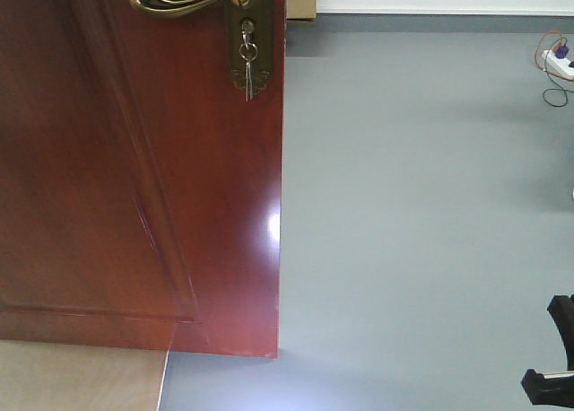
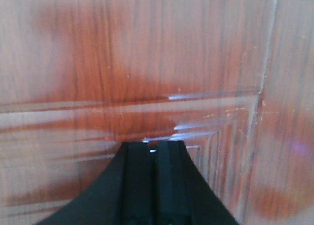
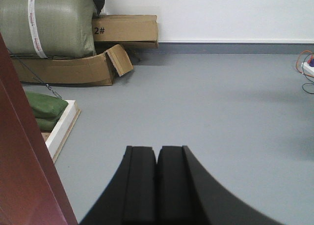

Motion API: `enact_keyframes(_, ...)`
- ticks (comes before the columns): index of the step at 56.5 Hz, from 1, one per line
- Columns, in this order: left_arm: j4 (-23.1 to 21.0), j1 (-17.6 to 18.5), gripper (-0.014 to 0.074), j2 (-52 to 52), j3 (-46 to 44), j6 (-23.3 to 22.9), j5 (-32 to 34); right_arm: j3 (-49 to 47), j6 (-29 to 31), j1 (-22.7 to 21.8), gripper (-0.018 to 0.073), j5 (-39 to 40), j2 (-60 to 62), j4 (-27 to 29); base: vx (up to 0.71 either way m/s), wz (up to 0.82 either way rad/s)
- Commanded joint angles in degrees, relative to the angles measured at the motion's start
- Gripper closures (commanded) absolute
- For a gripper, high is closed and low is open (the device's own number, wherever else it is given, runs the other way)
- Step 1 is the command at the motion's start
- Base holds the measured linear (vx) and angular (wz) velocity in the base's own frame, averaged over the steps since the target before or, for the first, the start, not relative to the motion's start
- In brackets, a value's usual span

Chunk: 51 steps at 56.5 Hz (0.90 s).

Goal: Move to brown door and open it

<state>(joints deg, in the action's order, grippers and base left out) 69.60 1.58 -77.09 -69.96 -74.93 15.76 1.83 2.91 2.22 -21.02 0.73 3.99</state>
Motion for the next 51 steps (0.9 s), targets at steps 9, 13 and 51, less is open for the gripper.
enact_keyframes(9,-2.1,0.2,0.0561,1.8,-1.9,-0.2,1.1,0.2,0.4,0.0,0.0559,4.4,0.3,-0.2,0.0,0.0)
enact_keyframes(13,-6.9,0.2,0.0561,2.0,-1.9,0.7,0.6,0.2,0.4,0.0,0.0559,4.4,0.3,-0.2,0.0,0.0)
enact_keyframes(51,-63.1,0.2,0.0561,15.1,1.2,69.5,-14.9,0.2,0.4,0.0,0.0559,4.4,0.3,-0.2,0.0,0.0)
